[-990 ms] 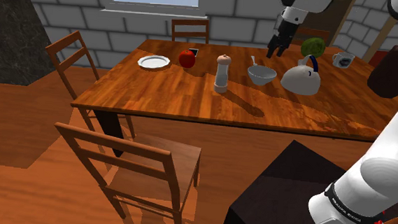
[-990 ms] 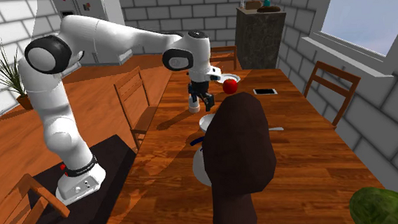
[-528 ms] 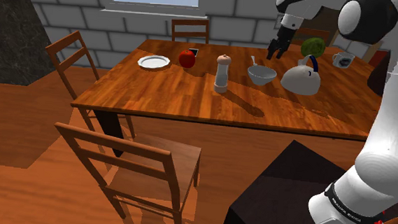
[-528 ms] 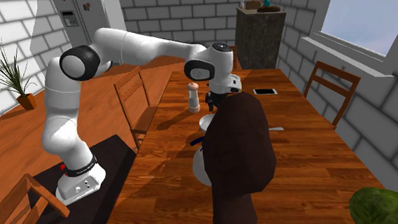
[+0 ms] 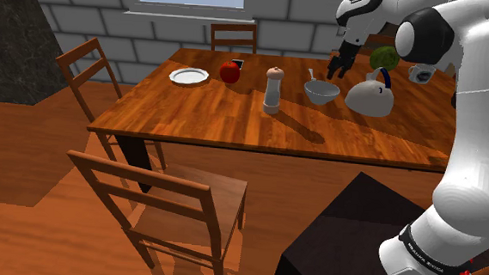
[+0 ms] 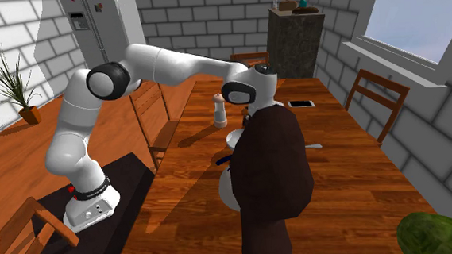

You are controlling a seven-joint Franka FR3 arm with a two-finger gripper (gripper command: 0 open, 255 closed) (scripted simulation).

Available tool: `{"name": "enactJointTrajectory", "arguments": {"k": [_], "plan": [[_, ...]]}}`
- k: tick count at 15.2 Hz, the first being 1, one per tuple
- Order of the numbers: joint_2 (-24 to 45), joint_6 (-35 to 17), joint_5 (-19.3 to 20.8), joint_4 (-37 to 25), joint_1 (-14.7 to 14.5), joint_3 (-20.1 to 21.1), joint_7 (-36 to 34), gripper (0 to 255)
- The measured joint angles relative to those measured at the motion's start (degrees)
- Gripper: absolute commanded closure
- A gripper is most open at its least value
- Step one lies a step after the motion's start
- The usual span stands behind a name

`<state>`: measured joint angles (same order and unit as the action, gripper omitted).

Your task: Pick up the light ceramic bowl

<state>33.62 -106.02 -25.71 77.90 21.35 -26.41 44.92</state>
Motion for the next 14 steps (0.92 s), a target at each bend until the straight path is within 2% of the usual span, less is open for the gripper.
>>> {"name": "enactJointTrajectory", "arguments": {"k": [3, 4, 14], "plan": [[0.7, -1.7, -0.4, 1.1, -0.1, 0.2, 0.5, 0], [0.8, -1.9, -0.5, 1.2, -0.1, 0.3, 0.5, 255], [0.9, -2.0, -0.5, 1.3, 0.0, 0.3, 0.6, 255]]}}
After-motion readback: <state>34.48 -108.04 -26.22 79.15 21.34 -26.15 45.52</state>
